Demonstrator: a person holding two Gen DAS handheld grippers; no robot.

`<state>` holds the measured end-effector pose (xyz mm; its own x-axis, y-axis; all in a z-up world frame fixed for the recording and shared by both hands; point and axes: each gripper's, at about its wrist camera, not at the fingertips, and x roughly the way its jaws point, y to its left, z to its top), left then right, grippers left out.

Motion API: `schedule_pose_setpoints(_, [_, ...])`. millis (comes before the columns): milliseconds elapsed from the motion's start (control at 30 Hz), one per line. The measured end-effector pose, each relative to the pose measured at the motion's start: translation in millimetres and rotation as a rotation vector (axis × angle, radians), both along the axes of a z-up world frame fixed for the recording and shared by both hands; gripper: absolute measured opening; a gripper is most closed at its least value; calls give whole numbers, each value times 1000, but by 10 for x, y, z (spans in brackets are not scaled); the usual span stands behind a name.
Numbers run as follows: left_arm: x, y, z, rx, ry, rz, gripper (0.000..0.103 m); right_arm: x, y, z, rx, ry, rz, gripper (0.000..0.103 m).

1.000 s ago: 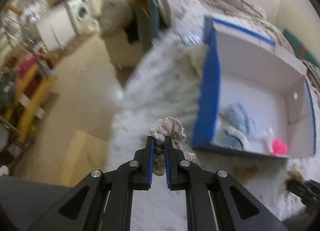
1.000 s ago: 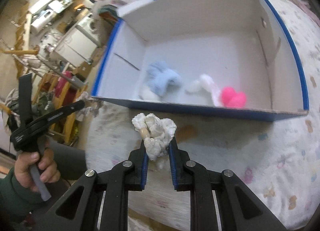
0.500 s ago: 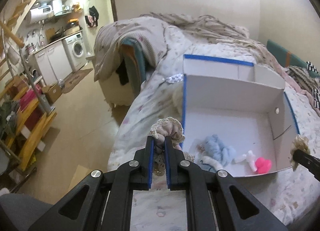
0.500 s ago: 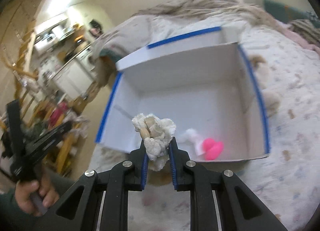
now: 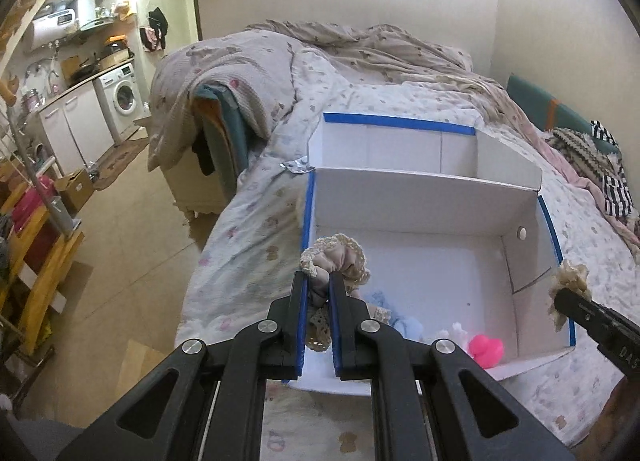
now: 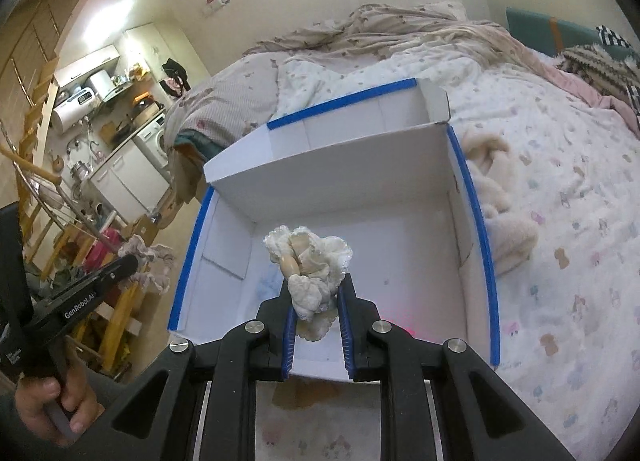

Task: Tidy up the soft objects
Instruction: 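Carry both beige scrunchies up and over into the box with both tools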

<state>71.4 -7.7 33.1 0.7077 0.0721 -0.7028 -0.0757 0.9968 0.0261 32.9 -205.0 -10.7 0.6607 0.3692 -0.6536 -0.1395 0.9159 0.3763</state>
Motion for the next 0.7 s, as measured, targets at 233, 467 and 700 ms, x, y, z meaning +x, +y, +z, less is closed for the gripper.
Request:
schedule_pose_setpoints(233, [268, -182, -41, 41, 10, -51, 9, 203, 32, -70, -27, 23, 17, 21])
schedule_pose_setpoints(467, [481, -331, -443, 46, 56, -132, 9, 411, 188, -191, -104, 58, 49, 21])
schedule_pose_setpoints(700, [592, -334, -704, 6, 147, -111, 9, 470, 192, -568, -101, 202, 24, 21])
